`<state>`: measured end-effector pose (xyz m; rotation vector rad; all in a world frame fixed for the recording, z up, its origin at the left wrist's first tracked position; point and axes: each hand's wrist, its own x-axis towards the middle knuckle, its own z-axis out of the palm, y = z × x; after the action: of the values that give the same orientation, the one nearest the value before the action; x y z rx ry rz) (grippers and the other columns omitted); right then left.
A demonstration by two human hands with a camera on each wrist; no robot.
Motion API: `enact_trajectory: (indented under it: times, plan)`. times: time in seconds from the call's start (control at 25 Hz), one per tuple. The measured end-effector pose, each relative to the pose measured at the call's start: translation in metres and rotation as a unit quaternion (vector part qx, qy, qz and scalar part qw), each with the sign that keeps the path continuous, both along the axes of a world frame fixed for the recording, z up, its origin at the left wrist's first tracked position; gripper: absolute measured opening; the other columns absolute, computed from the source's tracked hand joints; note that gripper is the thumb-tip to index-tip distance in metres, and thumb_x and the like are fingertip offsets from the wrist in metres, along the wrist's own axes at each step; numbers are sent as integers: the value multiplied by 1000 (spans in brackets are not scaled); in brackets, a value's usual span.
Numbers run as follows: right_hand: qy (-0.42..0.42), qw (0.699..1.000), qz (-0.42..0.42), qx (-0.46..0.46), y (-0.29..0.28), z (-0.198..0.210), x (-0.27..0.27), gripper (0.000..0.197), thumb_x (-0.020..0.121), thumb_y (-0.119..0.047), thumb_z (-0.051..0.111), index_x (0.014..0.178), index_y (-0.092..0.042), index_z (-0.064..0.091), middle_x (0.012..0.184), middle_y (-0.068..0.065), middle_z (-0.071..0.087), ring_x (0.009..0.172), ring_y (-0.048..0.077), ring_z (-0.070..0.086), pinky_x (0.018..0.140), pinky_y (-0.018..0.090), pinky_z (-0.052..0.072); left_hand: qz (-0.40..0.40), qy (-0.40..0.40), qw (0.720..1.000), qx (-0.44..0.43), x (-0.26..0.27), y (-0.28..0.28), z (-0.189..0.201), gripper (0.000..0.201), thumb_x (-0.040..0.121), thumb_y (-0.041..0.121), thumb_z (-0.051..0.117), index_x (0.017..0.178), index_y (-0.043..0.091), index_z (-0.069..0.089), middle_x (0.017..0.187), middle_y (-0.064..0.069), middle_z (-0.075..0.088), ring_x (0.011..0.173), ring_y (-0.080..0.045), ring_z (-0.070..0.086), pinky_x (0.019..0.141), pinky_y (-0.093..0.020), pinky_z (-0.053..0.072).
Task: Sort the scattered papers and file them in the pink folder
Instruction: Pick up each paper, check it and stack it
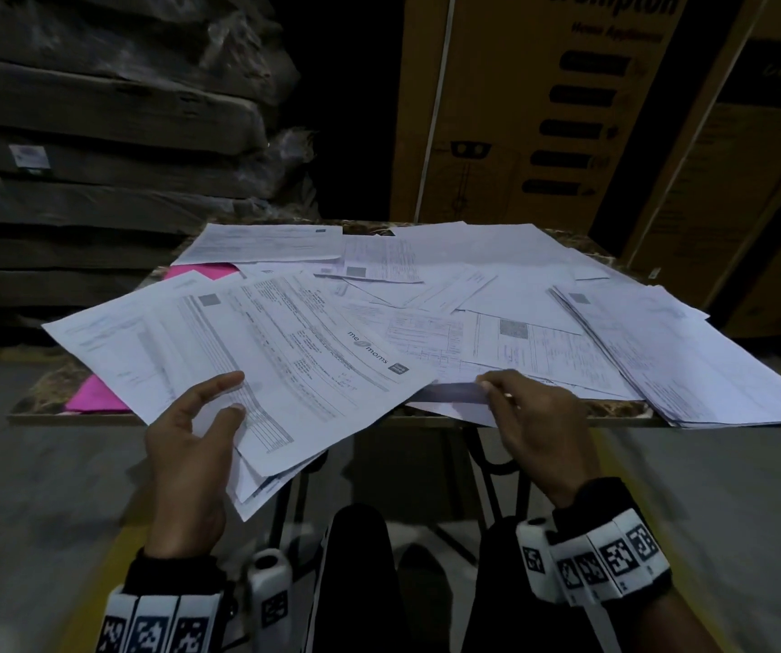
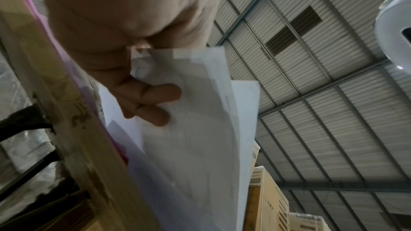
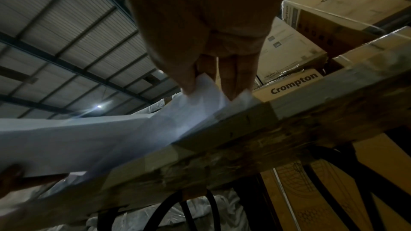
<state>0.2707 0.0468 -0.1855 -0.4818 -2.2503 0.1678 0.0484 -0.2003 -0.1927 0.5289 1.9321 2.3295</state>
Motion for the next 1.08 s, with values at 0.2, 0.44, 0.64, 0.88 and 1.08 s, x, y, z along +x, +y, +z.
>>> enact_trajectory:
  times: [0.2, 0.44, 0.64, 0.88, 1.08]
  plan:
    - [59, 997, -37, 34, 14, 31, -14, 9, 95, -15, 66, 101, -12, 72, 83, 3, 75, 67, 24, 68, 60, 37, 55, 27, -14, 999, 37, 0, -7, 6, 28, 92, -7, 60, 108, 11, 72, 127, 0, 67, 117, -12, 61, 90, -22, 54]
    - [104, 992, -65, 37, 23, 59, -27, 15, 94, -14, 65, 101, -6, 75, 89, 10, 77, 73, 29, 71, 72, 30, 52, 50, -32, 995, 75, -3, -19, 10, 28, 92, -7, 60, 105, 14, 73, 124, 1, 68, 115, -18, 64, 79, -17, 57]
    - [152, 987, -59, -9, 11, 63, -33, 16, 96, -14, 64, 103, -5, 75, 84, 11, 76, 64, 26, 69, 67, 36, 58, 37, -42, 997, 44, -5, -28, 5, 30, 91, -6, 62, 102, 19, 75, 115, 7, 70, 113, -16, 65, 94, -33, 56]
    - [167, 984, 63, 3, -44, 63, -49, 15, 94, -12, 67, 105, -4, 73, 80, 5, 75, 58, 10, 66, 58, 22, 55, -14, -35, 999, -7, 12, -13, 8, 34, 90, -9, 59, 107, 18, 73, 120, 9, 67, 113, -3, 60, 105, -34, 48]
    - [54, 981, 170, -75, -86, 28, -63, 17, 95, -19, 66, 105, -10, 76, 89, 0, 77, 69, 12, 71, 61, 35, 57, -29, -2, 999, -45, 21, -4, 9, 50, 92, -6, 58, 130, 27, 59, 136, 10, 54, 126, -5, 47, 105, -21, 41]
